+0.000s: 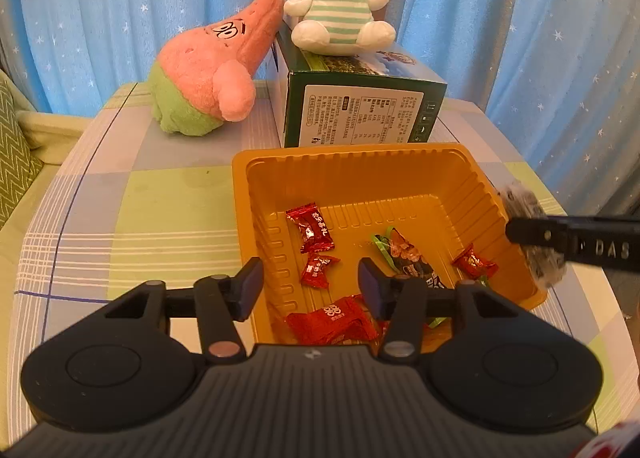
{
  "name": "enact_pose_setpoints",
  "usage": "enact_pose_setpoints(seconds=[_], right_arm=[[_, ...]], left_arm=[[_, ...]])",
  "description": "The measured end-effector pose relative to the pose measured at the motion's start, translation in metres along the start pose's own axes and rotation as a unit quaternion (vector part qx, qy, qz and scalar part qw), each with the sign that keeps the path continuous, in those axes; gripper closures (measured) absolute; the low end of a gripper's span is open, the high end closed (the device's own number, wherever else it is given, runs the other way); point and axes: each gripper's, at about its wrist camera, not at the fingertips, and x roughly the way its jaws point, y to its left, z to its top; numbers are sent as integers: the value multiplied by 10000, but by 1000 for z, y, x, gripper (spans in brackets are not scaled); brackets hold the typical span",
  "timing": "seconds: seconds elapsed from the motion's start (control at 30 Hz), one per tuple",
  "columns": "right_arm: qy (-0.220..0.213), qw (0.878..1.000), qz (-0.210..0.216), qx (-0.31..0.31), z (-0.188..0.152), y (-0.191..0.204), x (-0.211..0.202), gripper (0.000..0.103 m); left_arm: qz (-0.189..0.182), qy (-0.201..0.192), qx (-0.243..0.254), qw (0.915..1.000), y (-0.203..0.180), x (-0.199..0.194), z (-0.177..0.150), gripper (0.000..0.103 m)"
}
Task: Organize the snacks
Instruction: 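Open both tools to drop the snacks into the tray, then withdraw both tools from the tray toward the last yellow candies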
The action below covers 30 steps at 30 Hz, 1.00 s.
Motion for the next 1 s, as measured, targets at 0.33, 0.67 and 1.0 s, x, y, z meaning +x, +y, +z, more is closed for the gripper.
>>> enact_pose_setpoints(seconds=[0.33, 0.67, 1.0], right_arm=[[-160, 9999, -7, 49, 12, -2, 6, 62], [-219, 9997, -14, 71, -8, -3, -26, 51], [-152, 9996, -222, 62, -71, 4, -85, 50]], left_arm=[[-44, -194, 205, 9996, -8, -14, -6, 32], [121, -424, 130, 9989, -10, -42, -35, 28], [224, -422, 93, 9988, -17, -90, -72, 27]])
